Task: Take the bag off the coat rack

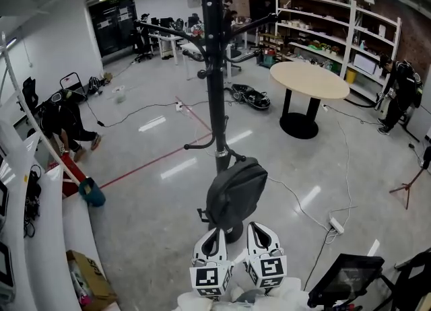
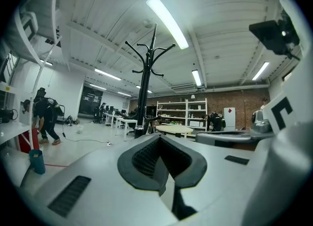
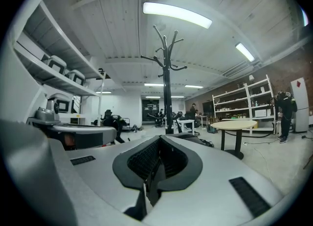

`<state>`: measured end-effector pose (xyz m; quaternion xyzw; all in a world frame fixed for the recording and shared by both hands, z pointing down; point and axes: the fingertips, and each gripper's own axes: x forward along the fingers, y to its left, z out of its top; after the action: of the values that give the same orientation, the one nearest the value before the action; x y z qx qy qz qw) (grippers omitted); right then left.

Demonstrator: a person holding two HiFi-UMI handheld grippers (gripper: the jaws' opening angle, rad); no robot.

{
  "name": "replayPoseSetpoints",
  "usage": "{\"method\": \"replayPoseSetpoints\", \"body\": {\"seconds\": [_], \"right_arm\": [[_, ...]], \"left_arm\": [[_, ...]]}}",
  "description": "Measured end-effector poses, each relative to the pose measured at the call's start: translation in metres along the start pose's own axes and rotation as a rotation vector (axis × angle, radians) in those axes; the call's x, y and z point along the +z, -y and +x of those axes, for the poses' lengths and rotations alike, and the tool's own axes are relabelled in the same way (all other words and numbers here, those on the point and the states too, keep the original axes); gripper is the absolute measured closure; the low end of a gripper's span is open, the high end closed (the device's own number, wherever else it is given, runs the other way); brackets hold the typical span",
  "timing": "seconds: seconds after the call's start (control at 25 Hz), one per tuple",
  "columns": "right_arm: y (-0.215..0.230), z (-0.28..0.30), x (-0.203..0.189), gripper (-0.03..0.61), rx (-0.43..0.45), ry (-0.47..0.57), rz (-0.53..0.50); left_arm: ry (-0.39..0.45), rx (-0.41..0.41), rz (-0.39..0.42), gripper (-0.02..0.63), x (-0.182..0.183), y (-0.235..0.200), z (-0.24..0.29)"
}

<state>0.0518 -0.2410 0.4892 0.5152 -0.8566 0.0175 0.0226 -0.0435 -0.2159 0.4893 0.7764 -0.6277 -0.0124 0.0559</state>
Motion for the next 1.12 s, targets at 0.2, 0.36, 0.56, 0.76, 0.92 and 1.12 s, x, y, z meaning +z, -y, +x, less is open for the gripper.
{"method": "replayPoseSetpoints", "body": {"seconds": [0.2, 0.36, 0.56, 0.76, 0.92, 1.12], "right_arm": [[0.005, 0.018, -0.002, 0.567, 0.013, -0.011, -0.004], [0.013, 0.029, -0.002, 0.568, 0.005, -0.005, -0.003], [0.022, 0.034, -0.005, 0.566, -0.018, -0.008, 0.003], [0.024, 0.044, -0.002, 0.567, -0.04, -0.011, 0.001], [0.02, 0.053, -0.001, 0.566, -0.036, -0.022, -0.015], [0.023, 0.072, -0.002, 0.566, -0.041, -0.021, -0.027]], "left_arm": [[0.0, 0.001, -0.004, 0.612, 0.0, -0.006, 0.023], [0.013, -0.009, -0.001, 0.612, 0.004, -0.006, 0.037], [0.011, -0.023, 0.002, 0.612, 0.003, -0.004, 0.045], [-0.002, -0.053, 0.007, 0.612, 0.005, -0.005, 0.057], [-0.004, -0.067, 0.006, 0.612, 0.01, -0.009, 0.062], [-0.006, -0.062, 0.012, 0.612, 0.013, -0.019, 0.065]]}}
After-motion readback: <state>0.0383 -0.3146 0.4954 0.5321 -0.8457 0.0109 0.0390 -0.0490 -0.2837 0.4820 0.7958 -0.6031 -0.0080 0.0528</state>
